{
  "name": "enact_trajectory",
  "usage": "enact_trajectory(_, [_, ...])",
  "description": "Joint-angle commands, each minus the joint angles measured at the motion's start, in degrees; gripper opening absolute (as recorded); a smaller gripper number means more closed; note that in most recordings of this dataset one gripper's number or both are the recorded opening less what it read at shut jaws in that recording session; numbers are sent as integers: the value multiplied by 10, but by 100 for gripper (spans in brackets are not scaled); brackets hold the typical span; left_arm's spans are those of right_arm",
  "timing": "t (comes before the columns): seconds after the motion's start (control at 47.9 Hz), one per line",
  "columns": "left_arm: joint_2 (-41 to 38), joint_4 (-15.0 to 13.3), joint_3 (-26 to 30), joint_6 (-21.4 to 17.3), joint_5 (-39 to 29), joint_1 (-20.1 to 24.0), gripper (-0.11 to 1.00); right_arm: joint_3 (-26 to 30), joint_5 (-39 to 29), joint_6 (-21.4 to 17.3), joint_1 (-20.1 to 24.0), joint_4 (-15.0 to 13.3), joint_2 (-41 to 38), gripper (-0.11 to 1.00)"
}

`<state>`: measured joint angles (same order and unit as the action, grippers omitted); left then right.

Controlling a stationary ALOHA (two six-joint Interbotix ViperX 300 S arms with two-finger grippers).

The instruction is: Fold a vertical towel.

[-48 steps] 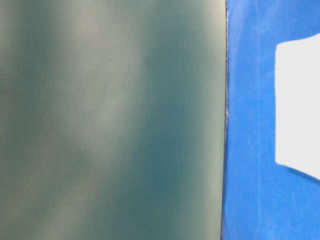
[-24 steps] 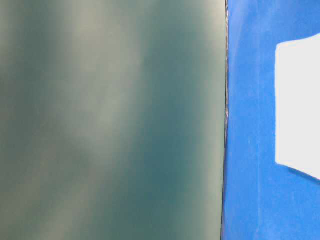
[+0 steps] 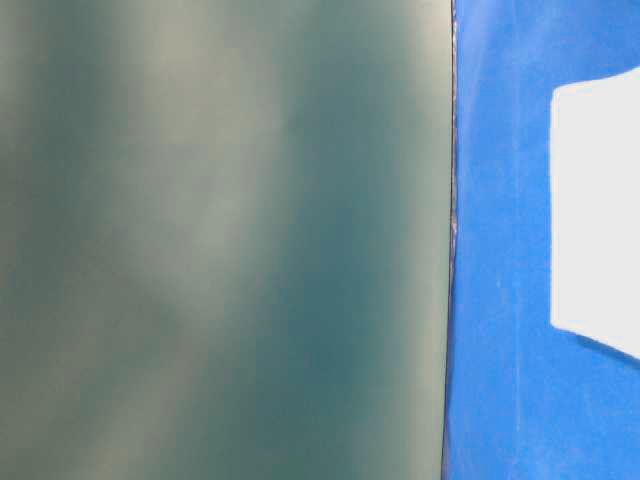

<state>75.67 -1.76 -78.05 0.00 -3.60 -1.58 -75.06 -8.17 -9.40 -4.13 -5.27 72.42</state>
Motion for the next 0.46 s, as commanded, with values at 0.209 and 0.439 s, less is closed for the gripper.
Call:
enact_trajectory(0.209, [-5,0,6,1,3,2,56,7,3,-2,0,1,-10,52])
enact_trajectory(0.439, [-5,0,6,1,3,2,56,7,3,-2,0,1,-11,52])
